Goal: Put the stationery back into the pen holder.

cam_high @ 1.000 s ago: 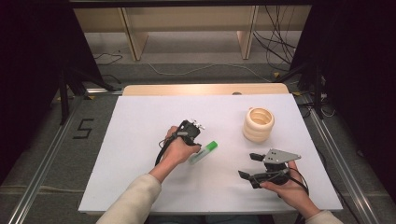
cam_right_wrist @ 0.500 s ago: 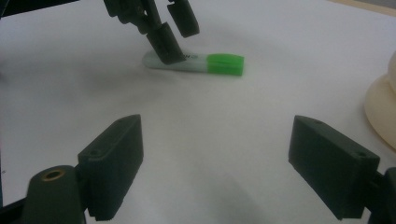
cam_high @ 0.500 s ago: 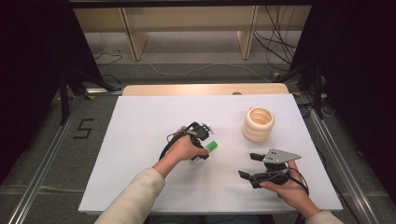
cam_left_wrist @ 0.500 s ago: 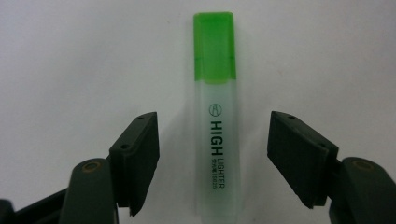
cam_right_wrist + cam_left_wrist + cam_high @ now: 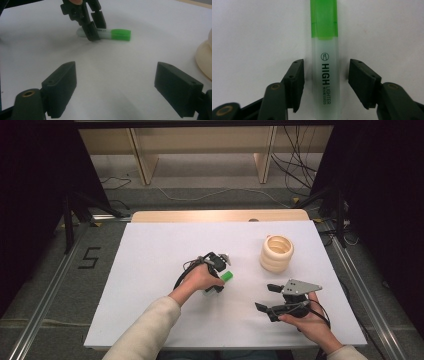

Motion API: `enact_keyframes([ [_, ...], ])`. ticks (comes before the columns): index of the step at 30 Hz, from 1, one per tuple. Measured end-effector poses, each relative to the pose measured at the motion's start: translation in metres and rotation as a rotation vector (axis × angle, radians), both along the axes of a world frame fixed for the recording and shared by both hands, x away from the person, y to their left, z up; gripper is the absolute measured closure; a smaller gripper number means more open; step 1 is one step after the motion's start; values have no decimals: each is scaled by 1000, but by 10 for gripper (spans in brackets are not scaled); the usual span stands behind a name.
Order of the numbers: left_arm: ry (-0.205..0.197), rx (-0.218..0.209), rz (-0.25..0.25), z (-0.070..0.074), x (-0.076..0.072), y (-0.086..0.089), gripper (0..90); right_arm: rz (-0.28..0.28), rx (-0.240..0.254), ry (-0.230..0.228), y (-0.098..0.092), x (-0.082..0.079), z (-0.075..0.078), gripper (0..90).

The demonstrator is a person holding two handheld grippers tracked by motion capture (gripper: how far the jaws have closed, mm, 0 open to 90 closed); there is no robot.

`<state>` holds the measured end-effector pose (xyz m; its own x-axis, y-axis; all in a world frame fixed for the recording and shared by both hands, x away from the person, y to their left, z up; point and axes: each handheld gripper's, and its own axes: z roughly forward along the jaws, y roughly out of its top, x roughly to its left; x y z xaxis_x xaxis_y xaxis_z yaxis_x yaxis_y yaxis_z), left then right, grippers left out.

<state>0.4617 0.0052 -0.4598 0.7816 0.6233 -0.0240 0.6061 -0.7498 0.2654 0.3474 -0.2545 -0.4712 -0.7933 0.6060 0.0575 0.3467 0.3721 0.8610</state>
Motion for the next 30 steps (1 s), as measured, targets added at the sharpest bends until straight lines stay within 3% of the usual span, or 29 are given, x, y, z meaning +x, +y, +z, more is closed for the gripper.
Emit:
enact_keyframes([
  [13,13,39,-18,1,3,-4,490,0,3,1,0,0,0,189],
  [22,19,38,-3,1,3,-5,504,-1,-1,2,1,0,1,189],
  [30,21,31,32,2,3,-4,629,0,-1,2,1,0,1,189],
])
